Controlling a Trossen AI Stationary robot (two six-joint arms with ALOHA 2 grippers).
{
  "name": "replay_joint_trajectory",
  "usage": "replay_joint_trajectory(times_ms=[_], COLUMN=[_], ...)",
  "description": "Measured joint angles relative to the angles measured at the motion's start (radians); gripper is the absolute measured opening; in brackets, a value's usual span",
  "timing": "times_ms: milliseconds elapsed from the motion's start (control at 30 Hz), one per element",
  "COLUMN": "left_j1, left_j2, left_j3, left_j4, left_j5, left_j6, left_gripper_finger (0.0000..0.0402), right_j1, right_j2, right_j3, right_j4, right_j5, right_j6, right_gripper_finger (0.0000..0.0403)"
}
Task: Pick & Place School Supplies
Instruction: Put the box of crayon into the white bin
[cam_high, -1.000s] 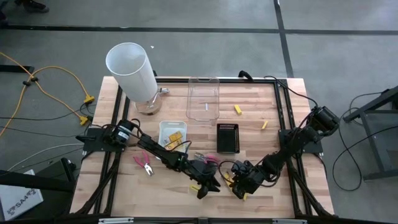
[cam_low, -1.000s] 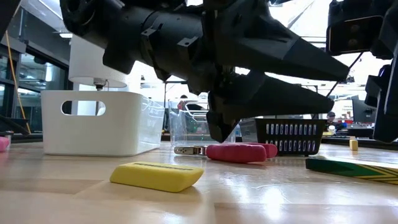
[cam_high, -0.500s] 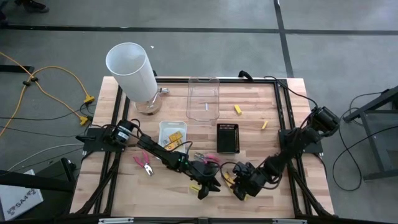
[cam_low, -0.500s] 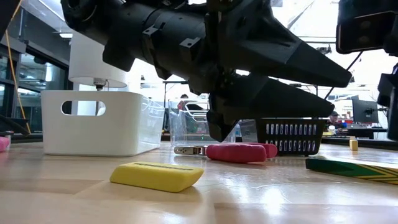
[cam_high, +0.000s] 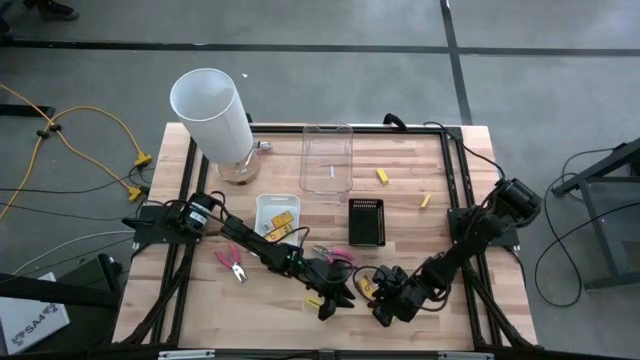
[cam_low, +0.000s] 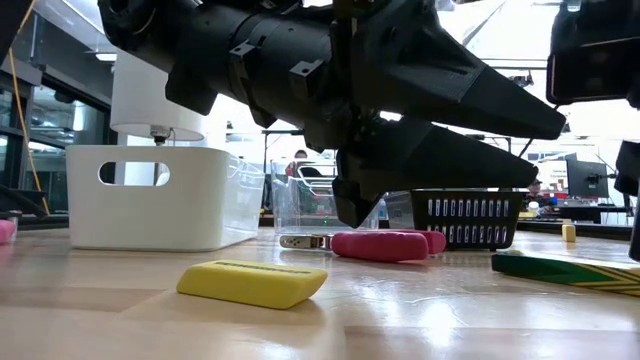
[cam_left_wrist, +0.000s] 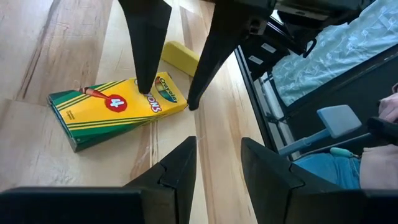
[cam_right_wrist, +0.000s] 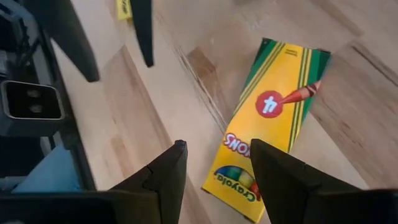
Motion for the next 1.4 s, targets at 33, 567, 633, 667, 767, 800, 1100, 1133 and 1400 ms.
replay_joint_trajectory(times_ms=[33,567,633,667,767,800,1100,1133,1400], left_j1=[0.0,0.0,0.0,0.0,0.0,0.0,0.0,0.0,0.0], left_j2=[0.0,0.0,0.0,0.0,0.0,0.0,0.0,0.0,0.0], left_j3=[0.0,0.0,0.0,0.0,0.0,0.0,-0.001,-0.001,-0.001], left_j4=[0.0,0.0,0.0,0.0,0.0,0.0,0.0,0.0,0.0], left_j5=[0.0,0.0,0.0,0.0,0.0,0.0,0.001,0.001,0.001], left_j6=[0.0,0.0,0.0,0.0,0.0,0.0,0.0,0.0,0.0], left_gripper_finger=[0.0121,0.0121,0.0121,0.0121,0.0121,0.0121,0.0121,0.0121,0.0121], right_j1=[0.0,-0.008,-0.012,-0.013,-0.018,-0.018,-0.018,-0.018,-0.013], right_j2=[-0.001,-0.001,-0.001,-0.001,-0.002,-0.002,-0.028,-0.04,-0.084], right_j3=[0.0,0.0,0.0,0.0,0.0,0.0,0.0,0.0,0.0], right_j4=[0.001,-0.002,-0.002,-0.002,-0.002,-0.002,-0.01,-0.023,-0.13], right_j5=[0.001,0.011,0.013,0.019,0.028,0.03,0.032,0.033,0.062], right_j6=[0.0,-0.027,-0.029,-0.034,-0.044,-0.046,-0.073,-0.079,-0.059], right_gripper_finger=[0.0169,0.0169,0.0169,0.0169,0.0169,0.0169,0.0169,0.0169,0.0169])
